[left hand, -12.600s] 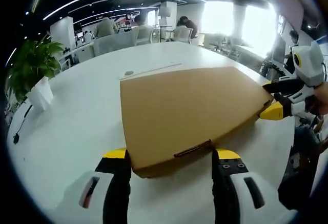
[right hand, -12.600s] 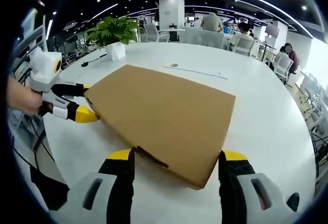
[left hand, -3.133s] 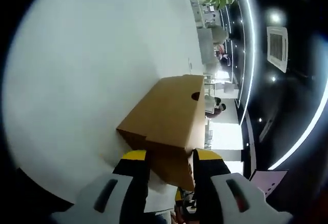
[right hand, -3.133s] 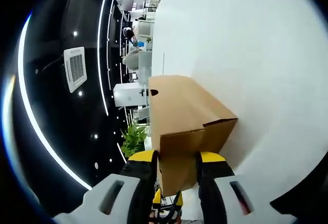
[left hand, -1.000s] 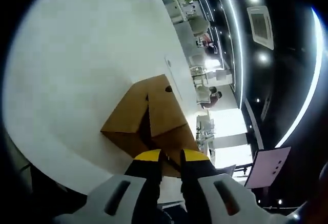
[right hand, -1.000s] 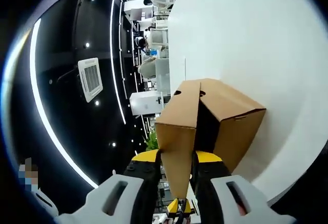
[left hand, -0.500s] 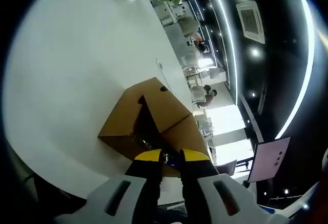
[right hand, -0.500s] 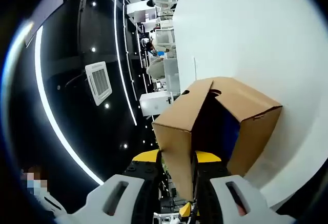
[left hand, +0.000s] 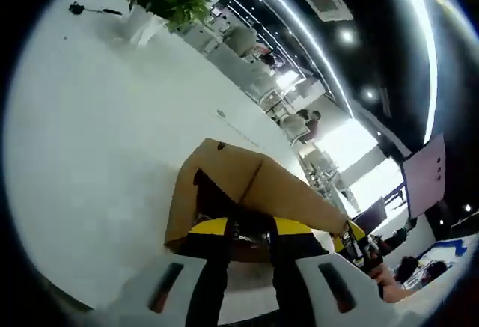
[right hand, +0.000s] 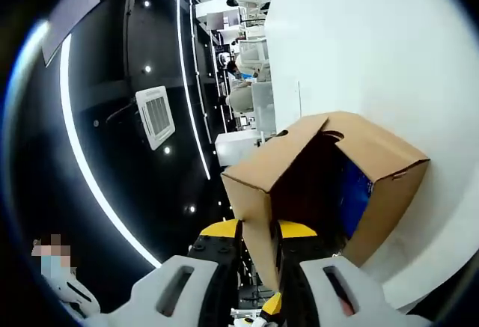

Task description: Operate the shoe box by opening the lid, removing the specified soft item, and placing it in the target area until the item is outside and the box remains undamaged.

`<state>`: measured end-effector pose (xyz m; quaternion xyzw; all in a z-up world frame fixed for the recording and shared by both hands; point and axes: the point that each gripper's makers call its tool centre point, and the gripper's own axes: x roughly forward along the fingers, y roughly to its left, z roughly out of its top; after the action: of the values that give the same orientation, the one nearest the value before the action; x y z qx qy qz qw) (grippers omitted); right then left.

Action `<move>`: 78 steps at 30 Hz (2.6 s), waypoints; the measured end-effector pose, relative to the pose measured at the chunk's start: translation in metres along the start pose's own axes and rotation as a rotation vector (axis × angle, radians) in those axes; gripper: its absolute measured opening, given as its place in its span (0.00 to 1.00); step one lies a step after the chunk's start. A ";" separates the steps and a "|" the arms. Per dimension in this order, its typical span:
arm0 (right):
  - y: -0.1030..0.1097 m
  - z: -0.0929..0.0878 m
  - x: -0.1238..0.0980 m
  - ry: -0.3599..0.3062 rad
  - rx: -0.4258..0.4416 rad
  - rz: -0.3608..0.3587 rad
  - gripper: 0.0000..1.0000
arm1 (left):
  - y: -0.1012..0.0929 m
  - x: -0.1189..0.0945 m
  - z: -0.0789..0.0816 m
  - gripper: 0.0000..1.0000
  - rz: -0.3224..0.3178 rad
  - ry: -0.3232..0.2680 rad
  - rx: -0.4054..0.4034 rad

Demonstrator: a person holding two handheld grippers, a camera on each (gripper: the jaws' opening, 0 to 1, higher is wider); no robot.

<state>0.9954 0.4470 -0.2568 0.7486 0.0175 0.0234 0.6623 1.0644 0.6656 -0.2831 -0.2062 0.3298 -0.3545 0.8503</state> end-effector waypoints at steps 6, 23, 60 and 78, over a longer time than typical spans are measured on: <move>-0.001 0.003 0.001 -0.021 0.044 0.005 0.15 | 0.015 0.002 0.000 0.28 0.100 0.022 0.264; 0.012 0.013 0.008 -0.001 -0.149 -0.025 0.14 | 0.015 0.019 0.032 0.25 0.149 -0.023 0.465; 0.013 0.047 0.013 -0.071 -1.621 -0.326 0.22 | 0.006 0.024 0.047 0.25 0.098 -0.035 0.422; 0.016 0.059 0.032 -0.046 -1.743 -0.436 0.16 | 0.009 0.023 0.008 0.33 0.000 0.090 0.464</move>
<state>1.0311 0.3886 -0.2479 -0.0394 0.1220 -0.1126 0.9853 1.0869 0.6556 -0.2922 0.0108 0.2771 -0.4298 0.8593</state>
